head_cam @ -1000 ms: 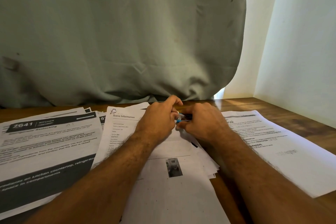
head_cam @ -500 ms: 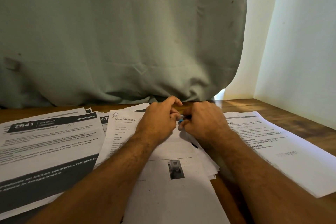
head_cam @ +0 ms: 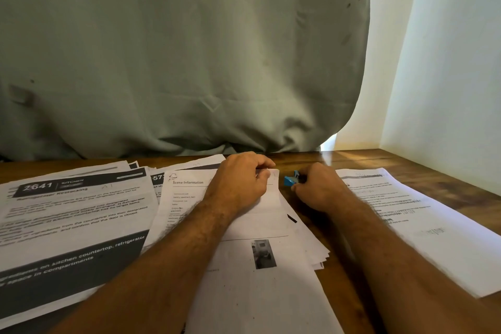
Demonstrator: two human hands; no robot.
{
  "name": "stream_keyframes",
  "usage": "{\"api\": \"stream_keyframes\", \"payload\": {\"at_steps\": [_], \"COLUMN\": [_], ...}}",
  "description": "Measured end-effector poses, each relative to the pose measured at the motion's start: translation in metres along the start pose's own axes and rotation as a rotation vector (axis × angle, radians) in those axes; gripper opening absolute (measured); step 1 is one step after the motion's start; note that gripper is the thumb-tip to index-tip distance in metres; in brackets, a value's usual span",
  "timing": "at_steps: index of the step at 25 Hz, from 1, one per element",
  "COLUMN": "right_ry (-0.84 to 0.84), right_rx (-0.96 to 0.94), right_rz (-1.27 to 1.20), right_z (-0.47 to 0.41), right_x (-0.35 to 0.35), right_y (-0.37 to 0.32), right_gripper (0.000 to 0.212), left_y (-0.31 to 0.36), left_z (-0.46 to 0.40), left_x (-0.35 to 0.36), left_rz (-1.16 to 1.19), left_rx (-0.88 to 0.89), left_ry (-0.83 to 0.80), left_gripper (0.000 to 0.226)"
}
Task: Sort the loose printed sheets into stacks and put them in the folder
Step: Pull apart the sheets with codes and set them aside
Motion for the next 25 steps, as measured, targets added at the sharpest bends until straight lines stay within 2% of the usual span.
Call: {"api": "stream_keyframes", "payload": {"at_steps": [5,9,11,13,14,16,17,19,21,22,25], "right_ry": [0.025,-0.029,0.065,0.209,0.198,-0.072,-0.251,-0.498,-0.583,-0.575,-0.495], "right_rx": [0.019,0.034,-0.033,-0.157,-0.207,-0.257,-0.230,-0.128,-0.039,-0.020,-0.003], "right_rz": [0.079,0.080,0.057,-0.176,-0.367,-0.723,-0.782,-0.696,-0.687,-0.715,-0.891], "right_z": [-0.003,0.002,0.009,0.023,0.030,0.044,0.048,0.050,0.050,0.048,0.044], "right_x": [0.004,0.006,-0.006,-0.024,-0.028,-0.019,-0.008,0.010,0.019,0.019,0.012], "right_y": [0.001,0.002,-0.008,-0.023,-0.029,-0.045,-0.051,-0.050,-0.044,-0.041,-0.031], "right_gripper": [0.037,0.036,0.030,0.033,0.037,0.030,0.023,0.025,0.029,0.028,0.025], "left_y": [0.003,0.005,0.004,0.002,0.002,0.002,0.002,0.004,0.007,0.007,-0.001], "left_z": [0.000,-0.001,-0.001,-0.001,-0.002,-0.004,-0.005,-0.005,-0.003,0.000,0.008], "left_x": [-0.005,-0.013,-0.018,-0.024,-0.027,-0.037,-0.041,-0.045,-0.045,-0.048,-0.082], "left_rz": [0.112,0.148,0.168,0.214,0.229,0.263,0.274,0.250,0.179,0.133,0.042], "left_rx": [0.016,0.040,0.036,0.011,0.004,-0.002,-0.003,0.010,0.021,0.018,-0.015], "left_ry": [-0.023,-0.020,0.032,0.095,0.129,0.195,0.214,0.218,0.200,0.219,0.424], "left_gripper": [0.009,0.003,0.007,0.010,0.010,0.010,0.011,0.013,0.006,0.009,0.032]}}
Point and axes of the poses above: each hand's wrist, its own z-axis away from the middle knuckle, its own x-axis out of the palm, y = z × x, the point moved 6 cm from there along -z, towards the middle knuckle, and after that the axes turned 5 degrees about -y, right-handed, at the moved point
